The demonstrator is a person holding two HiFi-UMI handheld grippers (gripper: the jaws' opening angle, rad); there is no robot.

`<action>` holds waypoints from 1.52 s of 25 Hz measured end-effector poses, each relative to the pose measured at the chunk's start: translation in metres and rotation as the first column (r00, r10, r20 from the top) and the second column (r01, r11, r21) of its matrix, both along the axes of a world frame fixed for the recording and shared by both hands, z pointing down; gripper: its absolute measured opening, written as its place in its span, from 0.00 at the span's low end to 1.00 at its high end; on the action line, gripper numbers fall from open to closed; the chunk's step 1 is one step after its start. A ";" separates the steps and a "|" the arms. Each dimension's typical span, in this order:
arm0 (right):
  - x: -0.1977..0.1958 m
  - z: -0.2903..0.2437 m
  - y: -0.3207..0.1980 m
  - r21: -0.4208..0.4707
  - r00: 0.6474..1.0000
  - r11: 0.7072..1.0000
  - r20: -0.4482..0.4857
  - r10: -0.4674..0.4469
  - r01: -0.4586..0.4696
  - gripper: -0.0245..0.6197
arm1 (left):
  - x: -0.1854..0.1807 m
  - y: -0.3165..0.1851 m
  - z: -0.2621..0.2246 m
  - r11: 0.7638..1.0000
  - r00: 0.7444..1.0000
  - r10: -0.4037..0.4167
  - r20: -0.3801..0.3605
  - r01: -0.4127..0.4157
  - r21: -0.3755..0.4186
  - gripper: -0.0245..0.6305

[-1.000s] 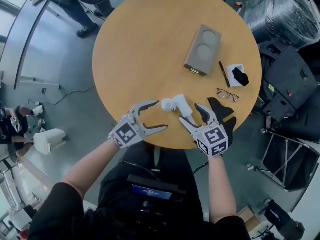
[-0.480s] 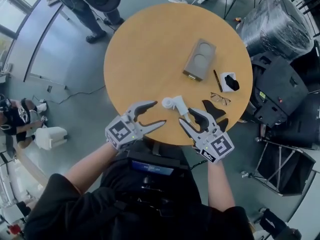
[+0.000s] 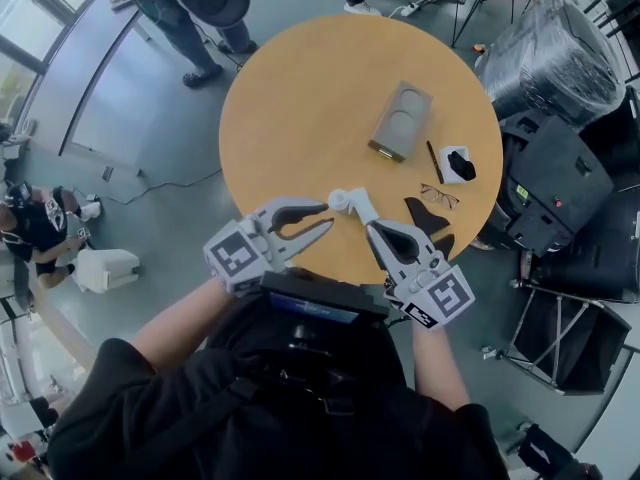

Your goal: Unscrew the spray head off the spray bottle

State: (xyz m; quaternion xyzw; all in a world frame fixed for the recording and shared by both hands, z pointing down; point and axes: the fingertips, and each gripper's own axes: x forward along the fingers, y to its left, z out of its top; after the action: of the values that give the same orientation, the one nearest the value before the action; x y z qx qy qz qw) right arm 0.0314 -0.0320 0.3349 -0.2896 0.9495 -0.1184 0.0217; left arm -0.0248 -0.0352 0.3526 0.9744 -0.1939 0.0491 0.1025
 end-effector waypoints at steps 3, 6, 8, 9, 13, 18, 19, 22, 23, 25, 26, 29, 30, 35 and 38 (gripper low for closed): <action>0.005 -0.004 -0.001 0.002 1.000 1.000 0.000 0.006 -0.006 0.05 | 0.003 0.004 -0.008 1.000 1.000 0.013 -0.016 -0.013 0.013 0.08; 0.004 -0.016 0.002 0.027 1.000 1.000 -0.013 0.000 0.000 0.05 | 0.004 0.007 -0.019 0.999 1.000 0.016 -0.016 -0.015 0.047 0.04; 0.001 -0.026 0.007 0.044 1.000 0.999 -0.025 -0.008 0.009 0.04 | 0.003 0.011 -0.029 0.999 1.000 0.013 -0.016 -0.013 0.044 0.04; 0.000 -0.030 0.008 0.055 0.999 0.998 -0.031 -0.011 0.013 0.04 | 0.003 0.012 -0.034 0.999 1.000 0.012 -0.016 -0.012 0.042 0.04; -0.001 -0.043 0.005 0.090 0.999 0.996 -0.042 -0.012 0.016 0.04 | 0.005 0.008 -0.047 0.999 1.000 0.006 -0.030 -0.004 0.054 0.04; -0.004 -0.054 0.000 0.120 0.999 0.993 -0.041 -0.009 0.014 0.04 | 0.004 0.008 -0.057 0.998 0.999 0.024 -0.045 -0.021 0.063 0.04; -0.005 -0.055 -0.001 0.127 0.999 0.992 -0.040 -0.010 0.015 0.04 | 0.004 0.006 -0.057 0.997 0.999 0.024 -0.042 -0.021 0.068 0.04; -0.008 -0.058 -0.003 0.135 0.999 0.991 -0.037 -0.011 0.015 0.04 | 0.000 0.003 -0.058 0.998 0.999 0.010 -0.041 -0.008 0.067 0.04; -0.009 -0.058 -0.003 0.134 0.999 0.991 -0.038 -0.012 0.017 0.04 | -0.001 0.003 -0.058 0.998 0.999 0.006 -0.043 -0.003 0.063 0.04; -0.009 -0.056 -0.003 0.134 0.999 0.991 -0.042 -0.017 0.022 0.04 | -0.001 0.003 -0.056 0.998 0.999 0.003 -0.038 0.000 0.059 0.04; -0.009 -0.054 -0.003 0.134 0.999 0.991 -0.044 -0.018 0.024 0.04 | 0.000 0.003 -0.054 0.998 0.999 0.003 -0.033 -0.001 0.059 0.04; -0.009 -0.049 -0.003 0.131 0.999 0.991 -0.043 -0.020 0.026 0.04 | 0.001 0.003 -0.049 0.998 1.000 0.008 -0.021 -0.007 0.060 0.04; -0.009 -0.048 -0.003 0.128 0.999 0.991 -0.042 -0.021 0.026 0.04 | 0.001 0.003 -0.046 0.998 1.000 0.009 -0.016 -0.008 0.059 0.04; -0.005 -0.042 -0.005 0.116 0.999 0.993 -0.048 -0.022 0.027 0.04 | 0.009 0.001 -0.043 0.997 0.999 0.028 -0.016 -0.027 0.069 0.04; -0.008 -0.043 -0.005 0.111 0.998 0.993 -0.052 -0.023 0.029 0.04 | 0.008 0.002 -0.044 0.996 1.000 0.026 -0.002 -0.025 0.083 0.04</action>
State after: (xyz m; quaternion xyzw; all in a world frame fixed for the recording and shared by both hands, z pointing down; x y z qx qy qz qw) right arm 0.0233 -0.0366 0.2924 -0.2785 0.9586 -0.0582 0.0123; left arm -0.0169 -0.0327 0.3083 0.9803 -0.1832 0.0409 0.0617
